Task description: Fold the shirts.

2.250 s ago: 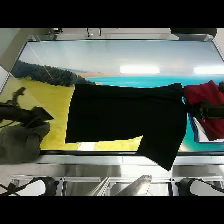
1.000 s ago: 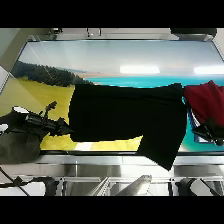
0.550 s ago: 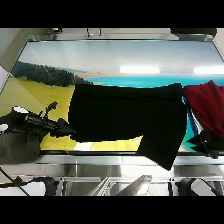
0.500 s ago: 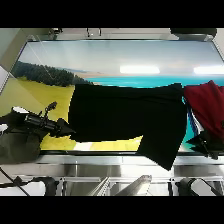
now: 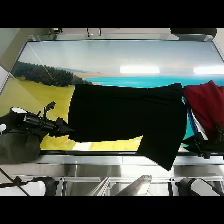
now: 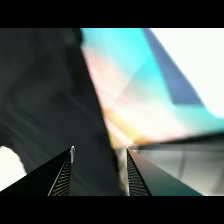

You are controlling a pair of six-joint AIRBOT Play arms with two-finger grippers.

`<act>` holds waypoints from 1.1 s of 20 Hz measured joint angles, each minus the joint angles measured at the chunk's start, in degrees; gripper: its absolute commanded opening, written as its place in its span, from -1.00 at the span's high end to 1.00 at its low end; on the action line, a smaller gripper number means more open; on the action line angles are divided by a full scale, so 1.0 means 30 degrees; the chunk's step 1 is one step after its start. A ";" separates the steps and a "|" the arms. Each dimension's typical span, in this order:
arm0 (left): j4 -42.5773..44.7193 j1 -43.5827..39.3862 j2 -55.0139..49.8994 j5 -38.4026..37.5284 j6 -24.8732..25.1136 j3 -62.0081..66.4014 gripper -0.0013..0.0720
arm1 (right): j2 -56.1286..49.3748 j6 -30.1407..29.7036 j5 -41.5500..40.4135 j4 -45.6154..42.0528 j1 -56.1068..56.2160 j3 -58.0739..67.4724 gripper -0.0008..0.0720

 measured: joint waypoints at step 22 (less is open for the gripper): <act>-0.1027 -0.0007 -0.0007 -0.0721 -0.0255 0.1581 0.90 | -0.3308 -0.2113 0.4517 0.4656 0.1989 0.3818 0.93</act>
